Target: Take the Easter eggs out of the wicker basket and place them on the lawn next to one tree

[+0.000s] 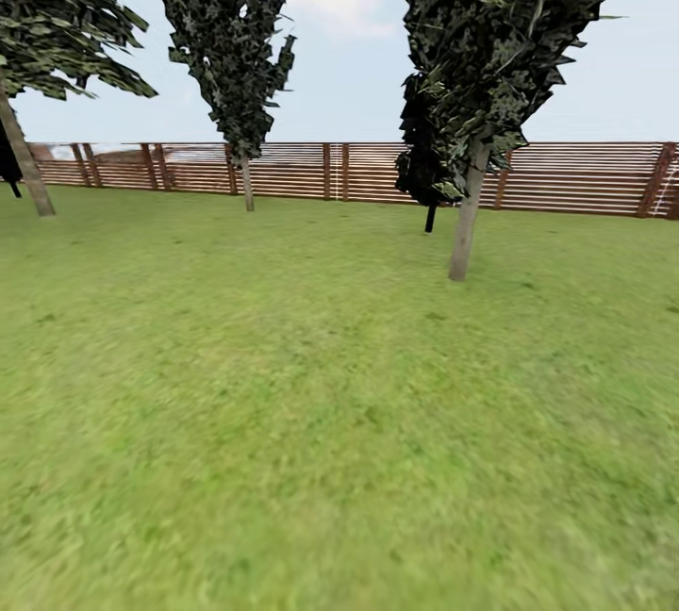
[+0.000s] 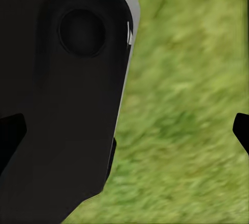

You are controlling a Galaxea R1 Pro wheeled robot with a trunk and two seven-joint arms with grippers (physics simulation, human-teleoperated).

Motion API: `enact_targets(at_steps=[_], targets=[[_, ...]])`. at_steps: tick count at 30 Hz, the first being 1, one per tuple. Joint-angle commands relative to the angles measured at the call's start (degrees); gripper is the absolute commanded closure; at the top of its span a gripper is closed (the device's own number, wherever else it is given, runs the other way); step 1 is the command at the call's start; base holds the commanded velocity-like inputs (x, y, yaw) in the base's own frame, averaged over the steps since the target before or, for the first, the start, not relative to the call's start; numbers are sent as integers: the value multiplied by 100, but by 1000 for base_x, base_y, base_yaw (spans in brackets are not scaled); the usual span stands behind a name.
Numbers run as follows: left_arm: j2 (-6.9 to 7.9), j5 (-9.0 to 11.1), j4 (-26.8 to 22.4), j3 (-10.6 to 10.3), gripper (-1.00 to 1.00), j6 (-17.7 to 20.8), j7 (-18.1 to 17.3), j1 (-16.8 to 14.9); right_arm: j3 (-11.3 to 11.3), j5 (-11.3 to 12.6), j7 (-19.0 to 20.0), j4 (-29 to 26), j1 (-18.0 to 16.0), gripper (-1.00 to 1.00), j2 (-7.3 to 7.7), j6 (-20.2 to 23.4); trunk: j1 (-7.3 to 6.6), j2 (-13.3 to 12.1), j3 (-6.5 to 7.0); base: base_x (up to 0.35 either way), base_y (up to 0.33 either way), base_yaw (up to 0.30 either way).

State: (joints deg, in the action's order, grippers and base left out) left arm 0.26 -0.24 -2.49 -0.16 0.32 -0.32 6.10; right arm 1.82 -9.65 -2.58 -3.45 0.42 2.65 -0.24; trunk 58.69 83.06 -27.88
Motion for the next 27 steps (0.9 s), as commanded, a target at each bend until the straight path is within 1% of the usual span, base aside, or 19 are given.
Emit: enact_targets(at_steps=[1,13,27], targets=[[1,-3,-15,-1,-100,3,-3,6,14,-37,-21,-7,2,-100,1,-1,4,2,-3,326,0,-185],[1,-3,-15,-1,-100,3,-3,6,19,-44,-23,-7,2,-100,1,0,4,2,-3,326,0,-34],[1,-3,-15,-1,-100,3,-3,6,18,-37,-21,-7,2,-100,-1,-1,4,2,-8,326,0,-231]])
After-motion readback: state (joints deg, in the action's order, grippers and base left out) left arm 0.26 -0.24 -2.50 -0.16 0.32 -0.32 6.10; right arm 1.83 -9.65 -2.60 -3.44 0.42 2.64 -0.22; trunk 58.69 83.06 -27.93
